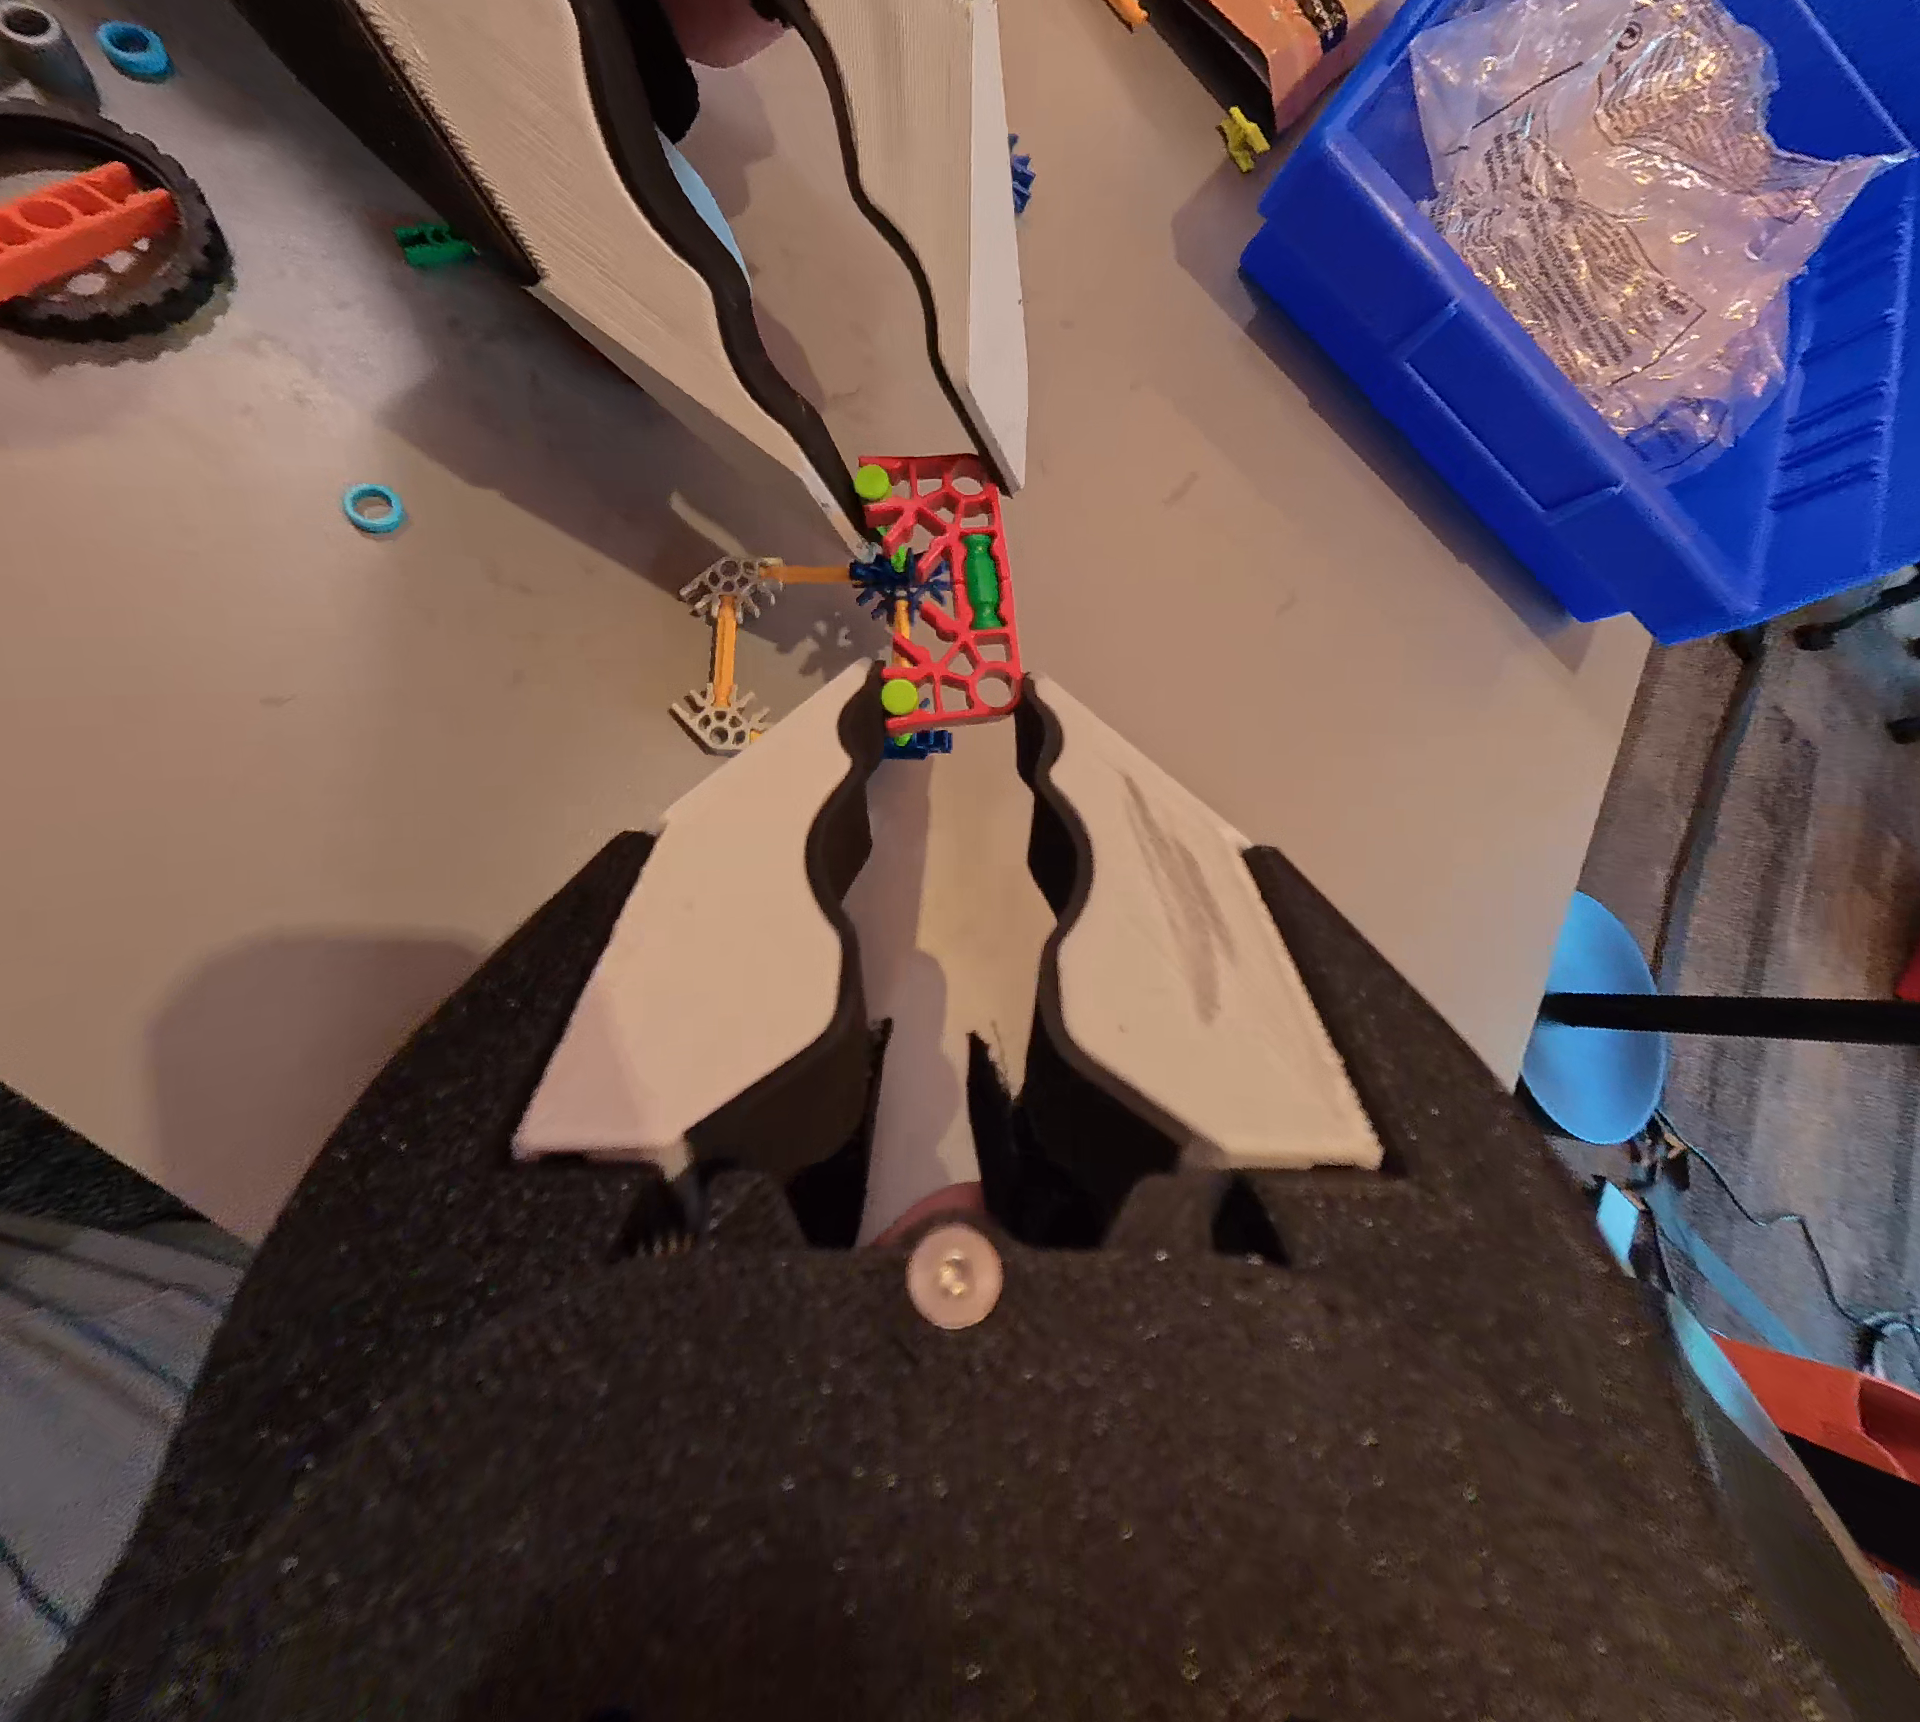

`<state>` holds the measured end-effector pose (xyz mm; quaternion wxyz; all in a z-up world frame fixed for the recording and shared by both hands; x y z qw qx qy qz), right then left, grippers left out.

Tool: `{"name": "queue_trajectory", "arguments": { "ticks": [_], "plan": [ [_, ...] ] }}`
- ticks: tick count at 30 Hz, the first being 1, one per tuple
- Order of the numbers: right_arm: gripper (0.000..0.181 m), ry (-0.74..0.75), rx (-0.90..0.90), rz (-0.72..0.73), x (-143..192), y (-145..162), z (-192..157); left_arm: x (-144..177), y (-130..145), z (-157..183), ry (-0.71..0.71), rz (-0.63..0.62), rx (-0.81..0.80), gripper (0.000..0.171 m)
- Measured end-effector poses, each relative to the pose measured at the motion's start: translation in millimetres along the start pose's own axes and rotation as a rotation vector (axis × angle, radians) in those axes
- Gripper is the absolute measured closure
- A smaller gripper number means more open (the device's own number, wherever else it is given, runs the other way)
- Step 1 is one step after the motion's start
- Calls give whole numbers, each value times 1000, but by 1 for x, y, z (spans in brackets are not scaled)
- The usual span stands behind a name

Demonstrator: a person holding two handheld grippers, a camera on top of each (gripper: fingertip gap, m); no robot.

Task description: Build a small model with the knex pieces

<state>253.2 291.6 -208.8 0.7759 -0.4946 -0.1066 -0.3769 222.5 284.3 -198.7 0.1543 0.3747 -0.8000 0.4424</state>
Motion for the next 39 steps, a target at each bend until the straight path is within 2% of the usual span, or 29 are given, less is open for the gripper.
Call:
{"name": "queue_trajectory", "arguments": {
  "ticks": [6,13,23,31,39],
  "plan": [
    [158,35,37,-14,-1,1,2,-1,2,-1,-14,-20,-38,149],
    [157,81,59,0,-2,-1,3,2,0,-2,49,43,76,149],
    [158,107,89,18,-2,-3,3,3,0,-3,101,104,161,151],
    [158,96,86,16,-3,-1,2,2,1,-1,68,72,85,151],
    [158,49,37,32,-2,-1,0,0,3,2,89,83,94,148]
  ]
}}
Point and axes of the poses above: each gripper's, where its closed fingertips meet, x back along the fingers, y out of its underside, z = x × y across the jaws, the point moved 1 cm from there along x, back along the fingers, and after that the axes turned 11 degrees about y, right-handed, at the moved point
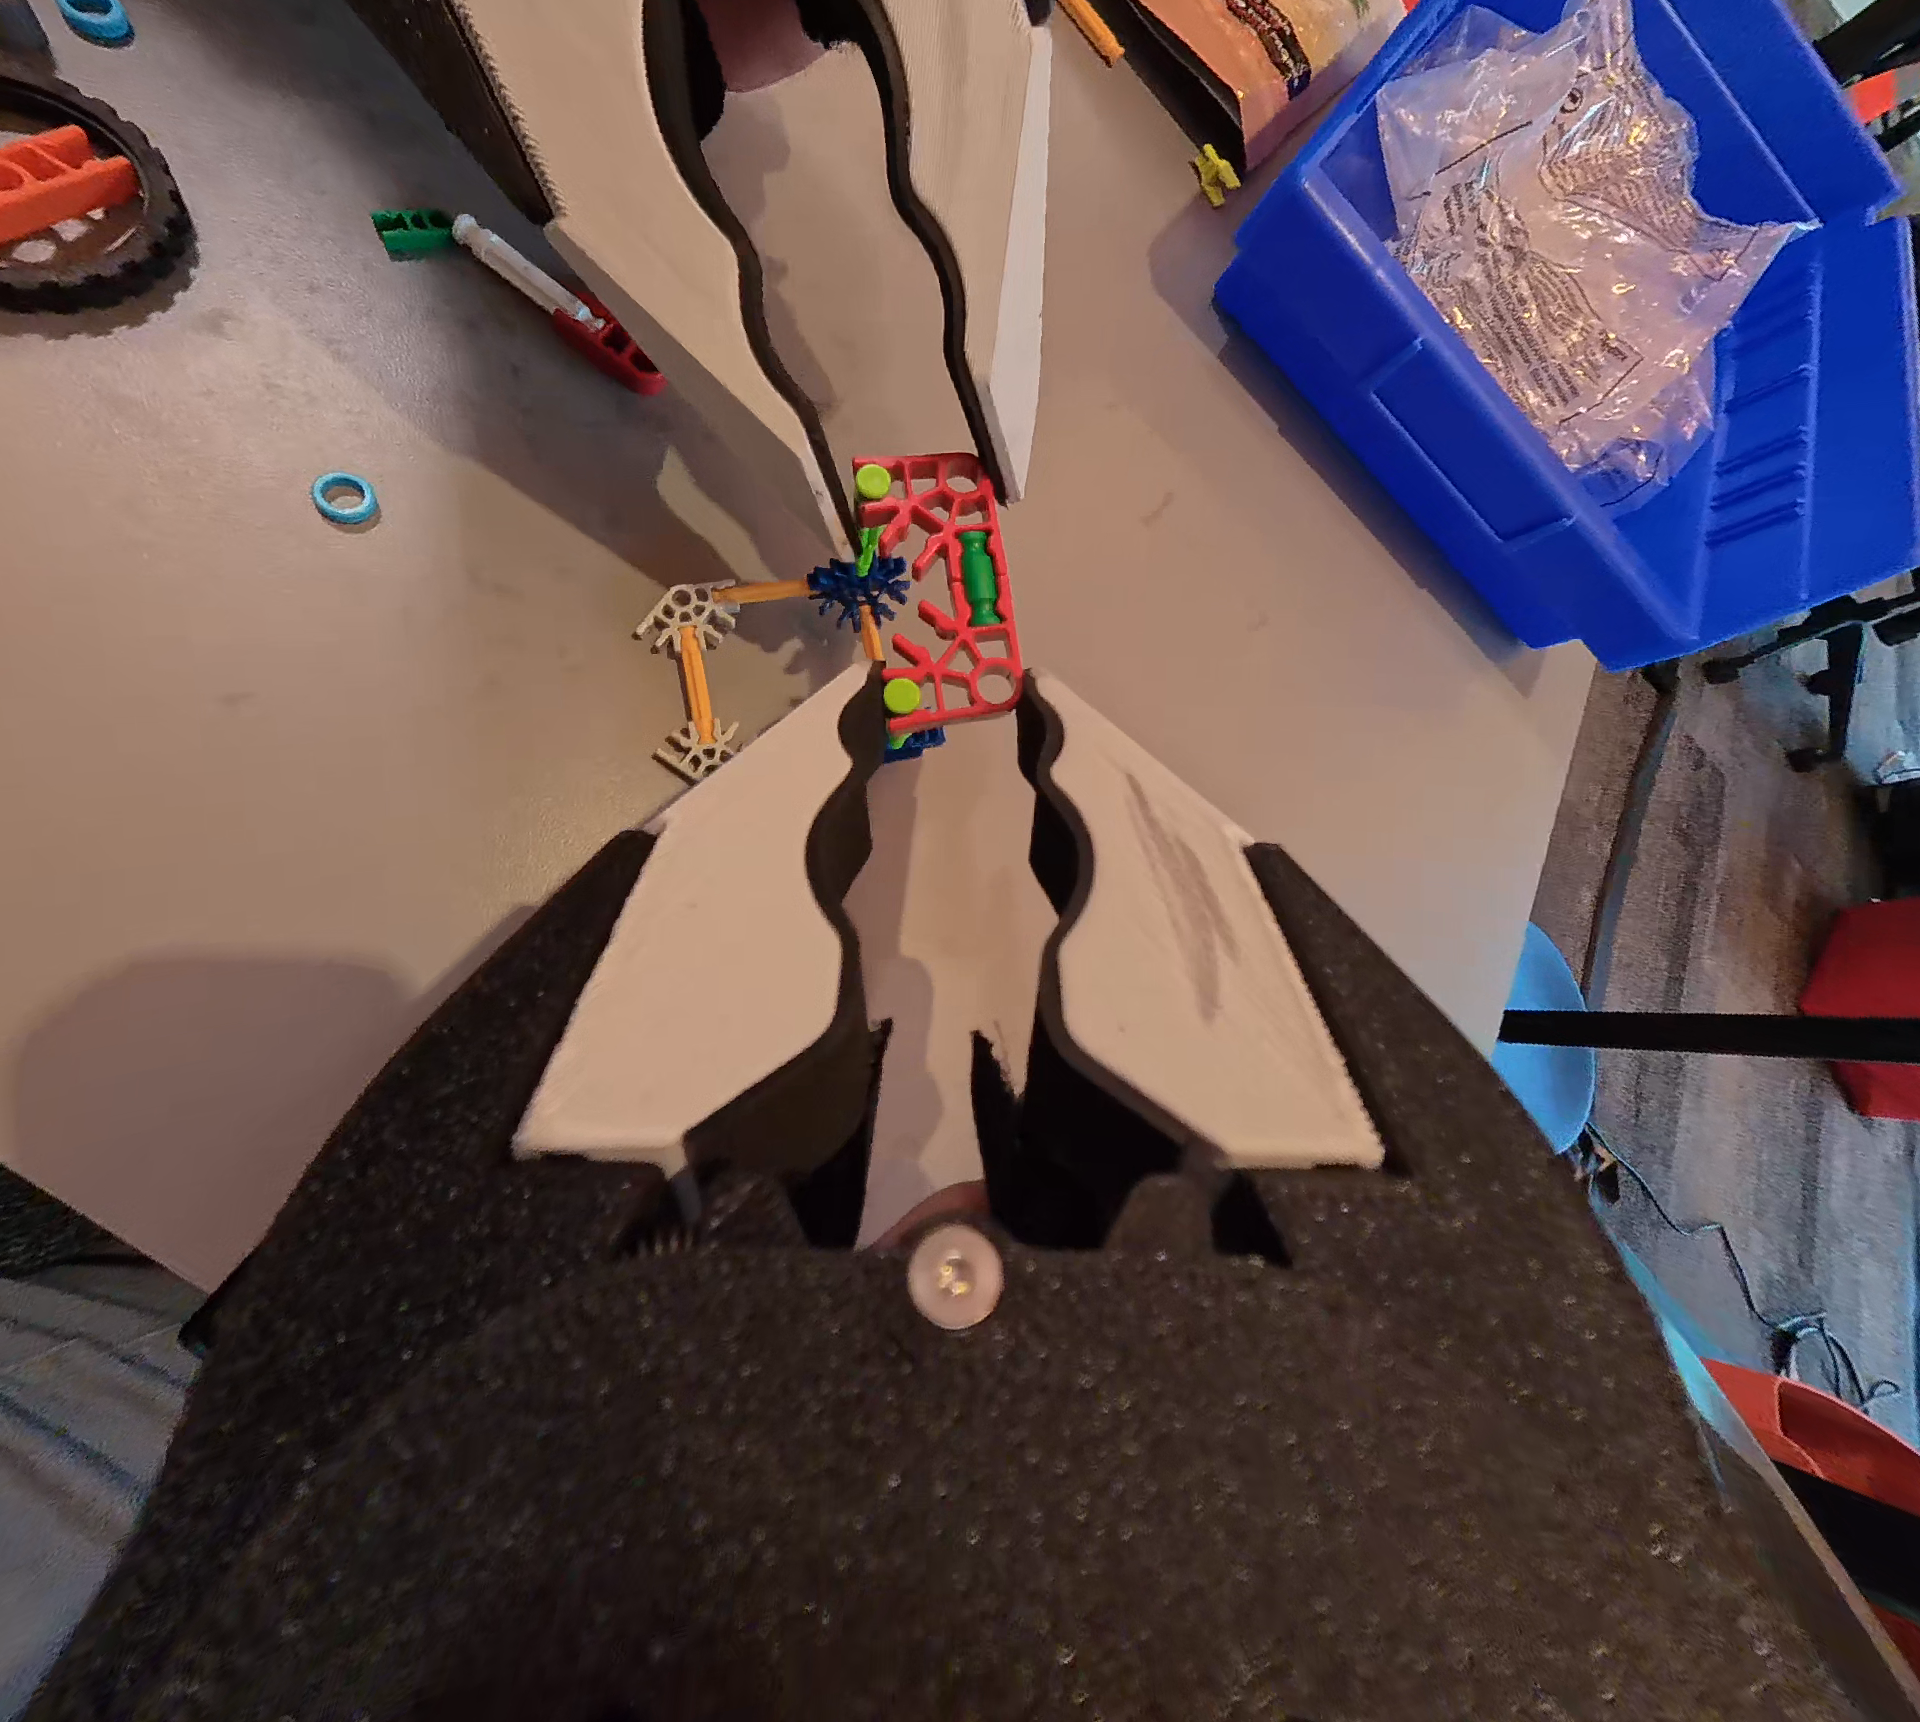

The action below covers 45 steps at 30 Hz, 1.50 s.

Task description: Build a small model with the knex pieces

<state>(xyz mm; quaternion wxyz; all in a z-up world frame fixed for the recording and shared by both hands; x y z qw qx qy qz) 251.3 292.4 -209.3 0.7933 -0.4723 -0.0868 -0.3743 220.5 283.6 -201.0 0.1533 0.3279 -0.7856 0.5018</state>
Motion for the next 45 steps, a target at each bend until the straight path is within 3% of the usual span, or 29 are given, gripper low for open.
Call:
{"name": "queue_trajectory", "arguments": {
  "ticks": [12,19,24,45],
  "plan": [
    [157,-34,-21,6,1,2,0,1,7,6,55,-14,-14,142],
    [157,-41,-28,12,2,2,1,-1,7,5,66,15,37,152],
    [157,-50,-27,16,2,2,0,-1,4,1,52,33,44,142],
    [156,-68,-47,8,3,1,-1,-1,0,3,75,50,34,152]
  ]
}}
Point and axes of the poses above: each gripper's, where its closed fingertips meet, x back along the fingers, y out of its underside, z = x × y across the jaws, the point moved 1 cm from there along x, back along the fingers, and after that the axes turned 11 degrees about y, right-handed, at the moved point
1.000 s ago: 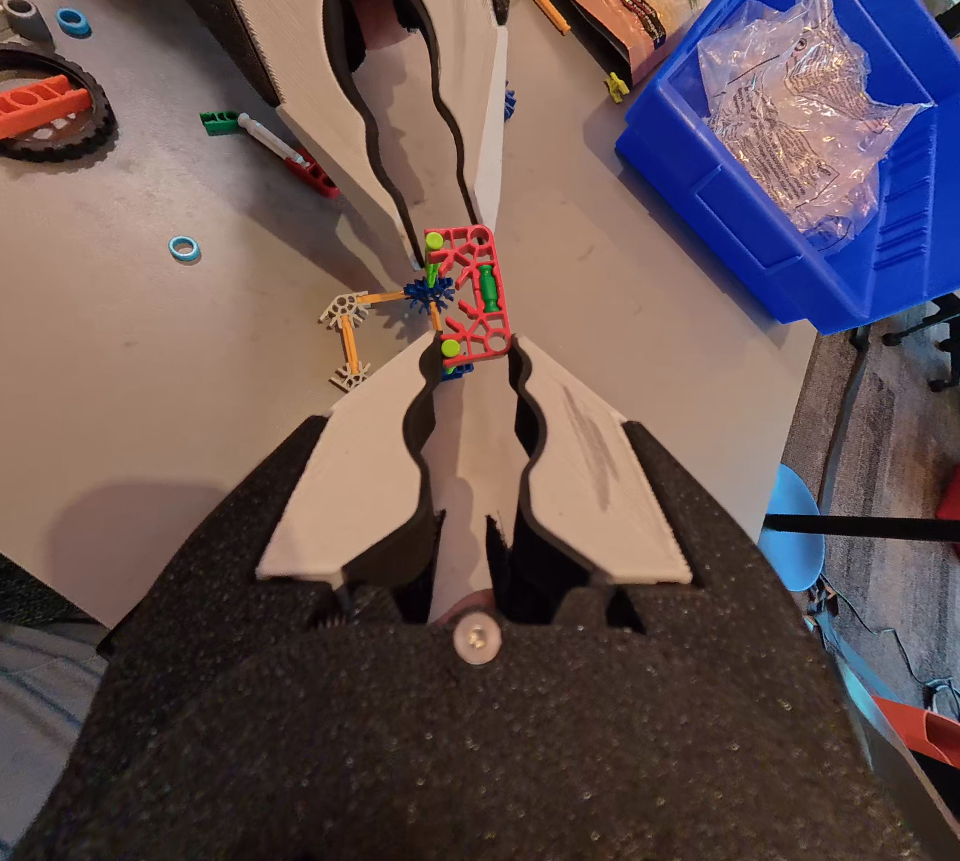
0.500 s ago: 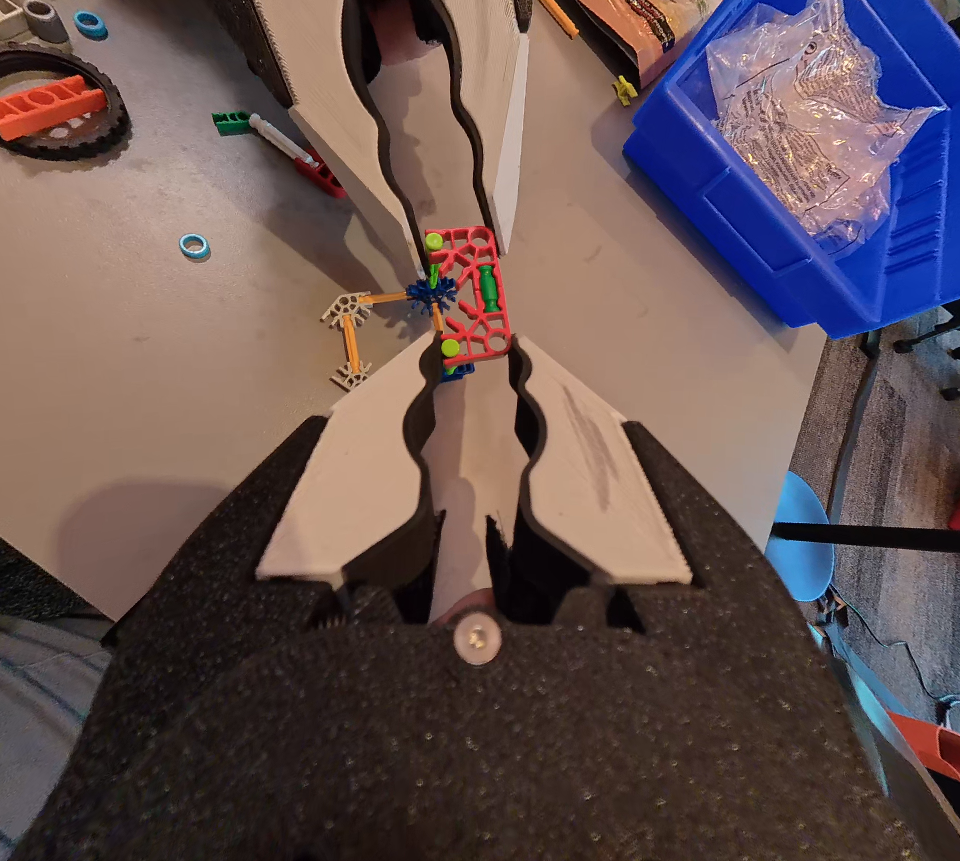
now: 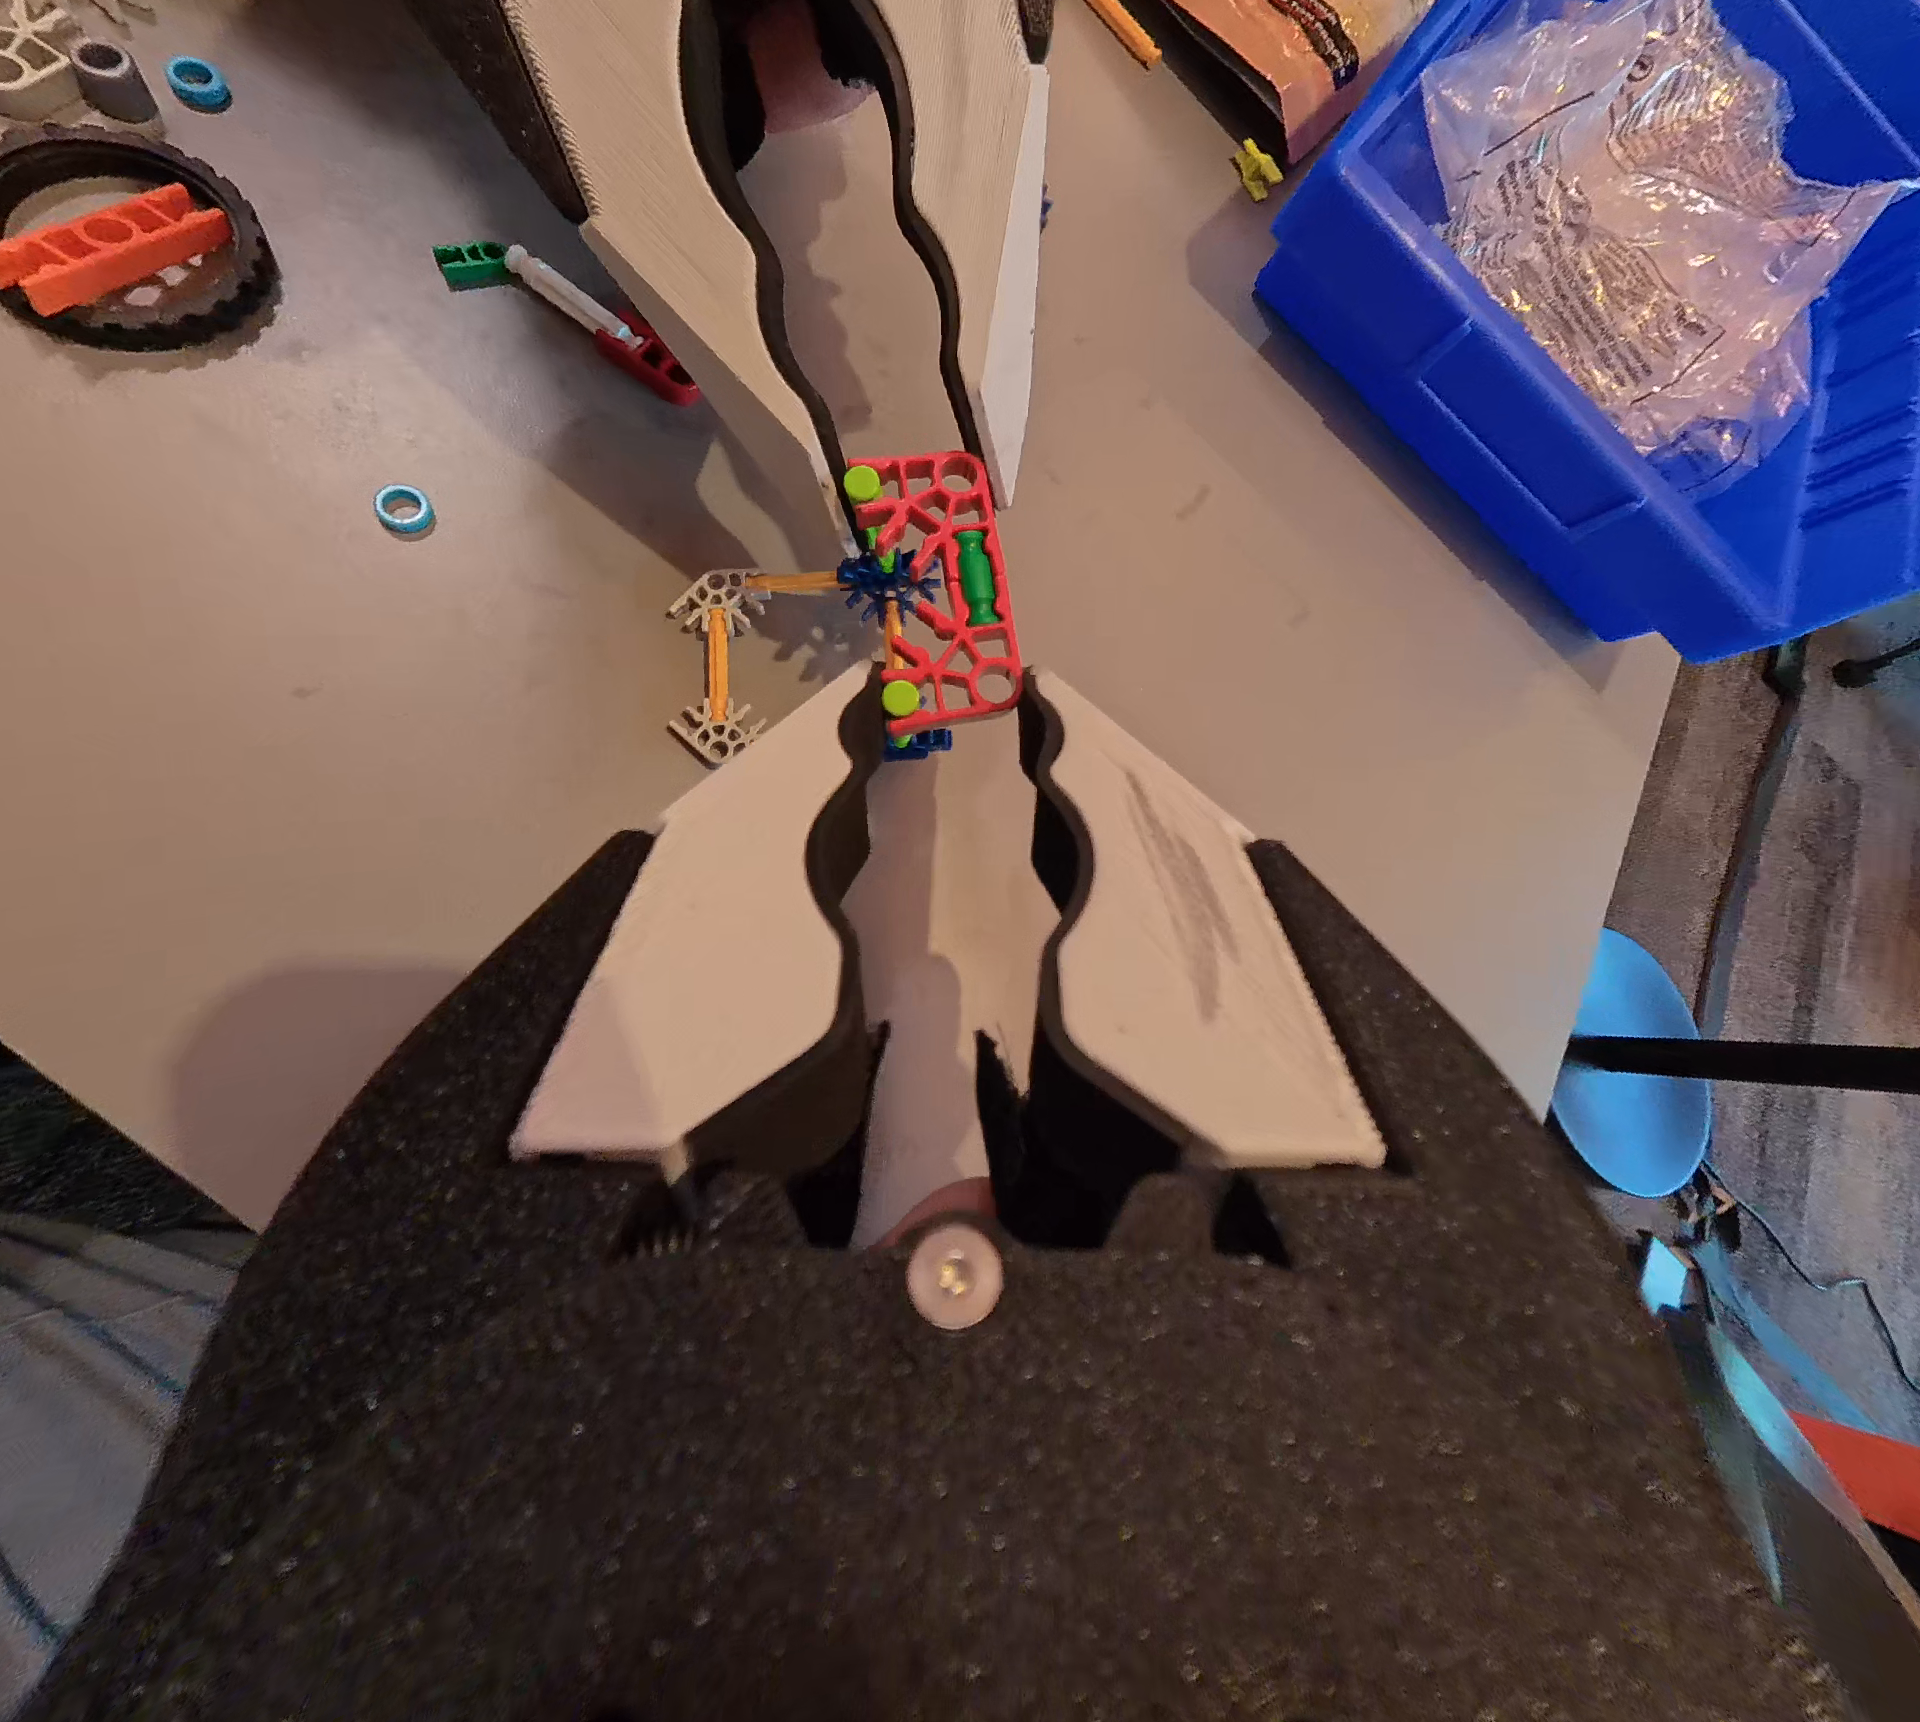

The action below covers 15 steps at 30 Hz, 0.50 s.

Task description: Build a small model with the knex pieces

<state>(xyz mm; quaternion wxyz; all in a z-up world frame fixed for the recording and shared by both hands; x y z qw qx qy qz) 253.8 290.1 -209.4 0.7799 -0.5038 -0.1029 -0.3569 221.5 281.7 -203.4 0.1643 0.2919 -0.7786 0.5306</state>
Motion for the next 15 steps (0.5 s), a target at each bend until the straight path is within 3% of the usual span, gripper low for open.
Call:
{"name": "queue_trajectory", "arguments": {
  "ticks": [6,10,15],
  "plan": [
    [156,-13,-15,-24,0,1,0,0,1,-1,-6,1,2,151],
    [141,-19,-33,-47,2,3,3,1,1,-4,-22,2,5,151],
    [138,-13,-51,-4,3,-11,2,0,0,-3,-20,4,3,151]
  ]
}}
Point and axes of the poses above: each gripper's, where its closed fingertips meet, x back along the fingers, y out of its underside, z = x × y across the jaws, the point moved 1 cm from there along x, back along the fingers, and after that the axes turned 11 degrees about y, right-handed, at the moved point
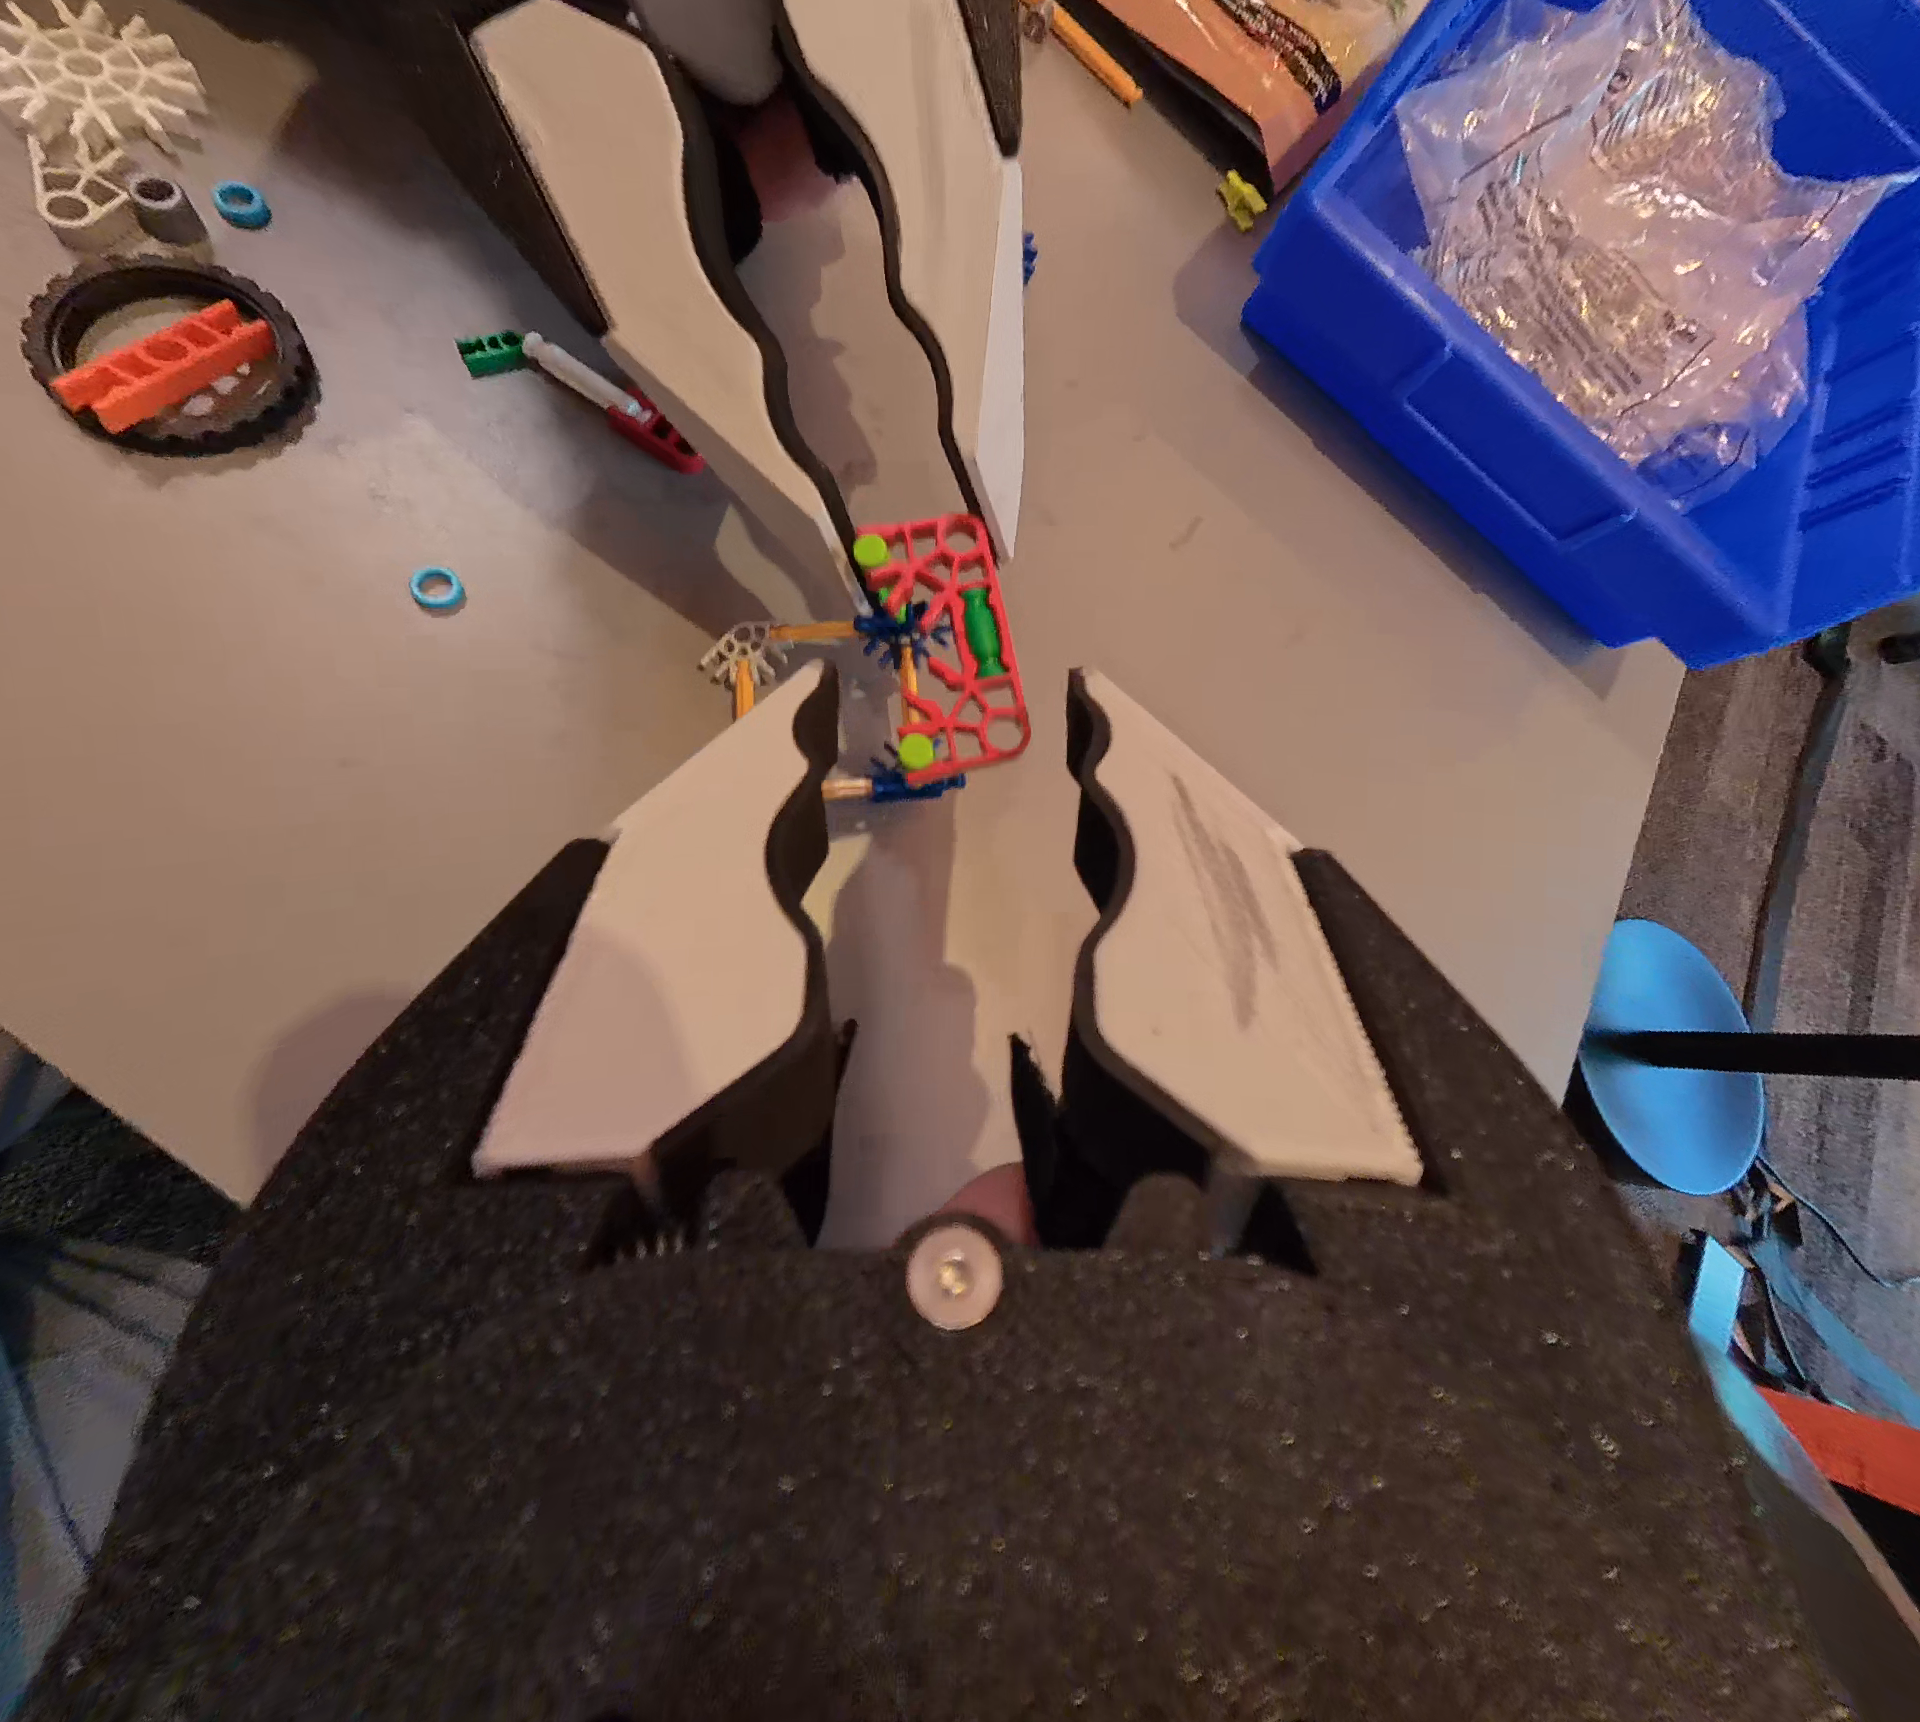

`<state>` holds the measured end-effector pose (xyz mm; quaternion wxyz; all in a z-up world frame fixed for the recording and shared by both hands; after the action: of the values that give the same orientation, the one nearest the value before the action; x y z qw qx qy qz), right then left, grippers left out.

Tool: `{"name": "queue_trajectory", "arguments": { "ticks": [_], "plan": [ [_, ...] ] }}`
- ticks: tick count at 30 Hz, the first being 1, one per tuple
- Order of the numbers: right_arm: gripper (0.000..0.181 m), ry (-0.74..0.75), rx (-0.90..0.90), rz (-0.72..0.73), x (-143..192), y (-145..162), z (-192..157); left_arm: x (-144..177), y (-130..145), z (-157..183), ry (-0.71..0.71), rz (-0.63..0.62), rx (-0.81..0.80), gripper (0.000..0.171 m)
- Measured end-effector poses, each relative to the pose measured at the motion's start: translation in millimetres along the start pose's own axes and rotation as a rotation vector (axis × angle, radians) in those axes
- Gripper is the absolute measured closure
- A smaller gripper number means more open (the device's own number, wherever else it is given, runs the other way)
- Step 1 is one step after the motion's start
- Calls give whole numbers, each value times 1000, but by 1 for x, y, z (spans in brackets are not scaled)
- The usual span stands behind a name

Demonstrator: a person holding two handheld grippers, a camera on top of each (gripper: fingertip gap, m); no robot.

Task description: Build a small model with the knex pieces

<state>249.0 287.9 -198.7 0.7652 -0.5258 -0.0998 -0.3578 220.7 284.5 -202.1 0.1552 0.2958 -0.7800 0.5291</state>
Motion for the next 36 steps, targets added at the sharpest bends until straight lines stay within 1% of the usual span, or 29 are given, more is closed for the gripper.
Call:
{"name": "queue_trajectory", "arguments": {
  "ticks": [3,8,19,21,33,36],
  "plan": [
    [147,14,-38,29,-6,-12,0,0,-1,0,-2,-2,-5,151],
    [149,-16,-66,20,-11,-14,-4,0,0,0,-6,-10,-13,151],
    [149,-64,-148,42,-8,-19,-5,0,-1,0,-8,-6,-24,151],
    [155,-69,-161,49,-8,-21,-5,-1,-2,1,-6,-6,-26,151],
    [153,-82,-95,36,-10,-17,-8,-4,0,2,-4,-19,-32,149],
    [153,-90,-105,48,-10,-15,-9,-4,0,3,-2,-17,-33,149]
  ]
}}
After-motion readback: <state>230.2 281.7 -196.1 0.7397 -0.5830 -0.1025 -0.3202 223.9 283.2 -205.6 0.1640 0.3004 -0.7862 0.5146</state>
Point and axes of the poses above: each gripper's, where its closed fingertips meet, x back along the fingers, y out of its underside, z = x × y across the jaws, the point moved 1 cm from there along x, back along the fingers, and after that the axes turned 11 degrees about y, right-handed, at the moved point
